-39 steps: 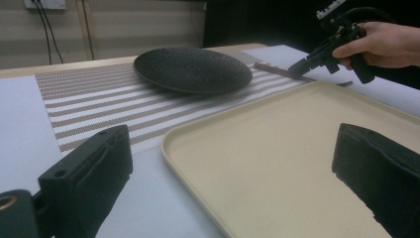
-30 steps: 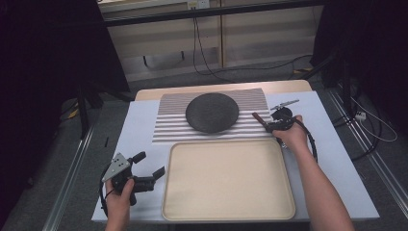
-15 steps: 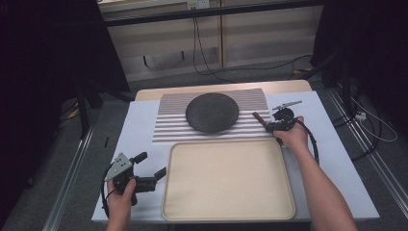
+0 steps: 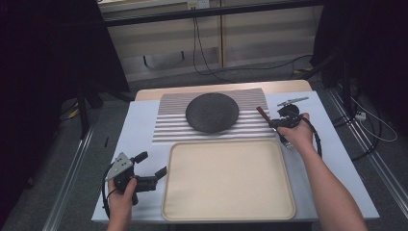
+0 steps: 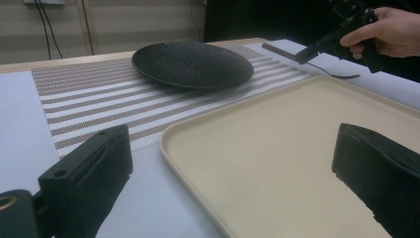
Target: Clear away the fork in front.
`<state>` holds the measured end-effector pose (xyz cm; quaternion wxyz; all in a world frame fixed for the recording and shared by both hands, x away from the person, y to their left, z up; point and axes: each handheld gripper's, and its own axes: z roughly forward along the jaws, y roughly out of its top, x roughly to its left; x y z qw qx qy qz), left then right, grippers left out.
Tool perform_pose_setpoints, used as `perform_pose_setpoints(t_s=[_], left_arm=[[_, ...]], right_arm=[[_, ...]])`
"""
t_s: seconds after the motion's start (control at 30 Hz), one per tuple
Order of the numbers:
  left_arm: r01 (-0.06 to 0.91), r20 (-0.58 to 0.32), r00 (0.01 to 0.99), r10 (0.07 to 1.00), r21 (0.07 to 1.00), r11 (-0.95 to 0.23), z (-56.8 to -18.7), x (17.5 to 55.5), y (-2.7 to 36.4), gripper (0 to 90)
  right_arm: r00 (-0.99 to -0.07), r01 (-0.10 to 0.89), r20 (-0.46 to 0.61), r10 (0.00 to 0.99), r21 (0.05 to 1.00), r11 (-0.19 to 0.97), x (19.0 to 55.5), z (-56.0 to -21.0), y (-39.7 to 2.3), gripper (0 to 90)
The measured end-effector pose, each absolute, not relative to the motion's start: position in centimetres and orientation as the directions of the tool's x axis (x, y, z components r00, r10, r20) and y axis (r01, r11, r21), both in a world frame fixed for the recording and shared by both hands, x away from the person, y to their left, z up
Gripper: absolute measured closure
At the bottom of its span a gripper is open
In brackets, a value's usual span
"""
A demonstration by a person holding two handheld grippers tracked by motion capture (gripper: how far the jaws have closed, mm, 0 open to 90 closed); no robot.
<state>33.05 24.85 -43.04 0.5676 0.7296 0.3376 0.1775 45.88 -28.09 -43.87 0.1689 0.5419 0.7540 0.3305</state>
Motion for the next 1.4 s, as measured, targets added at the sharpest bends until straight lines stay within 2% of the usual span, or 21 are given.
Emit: perform_pose_setpoints(t_s=[0.3,0.67,1.4], left_arm=[[0.289,-0.128,0.706,0.696,0.95,-0.118,-43.0,33.0,24.9,2.4],[0.292,-0.129,0.704,0.698,0.949,-0.118,-43.0,33.0,24.9,2.4],[0.297,-0.131,0.72,0.681,0.946,-0.132,-42.5,33.0,23.9,2.4]], right_arm=[[-0.358,0.647,0.161,0.92,0.753,0.119,44.4,-41.9,-29.3,78.5],[-0.409,0.558,0.205,0.889,0.827,0.066,41.6,-40.2,-28.9,78.5],[-0.528,0.459,0.287,0.8,0.888,-0.015,34.7,-41.1,-25.9,78.5]])
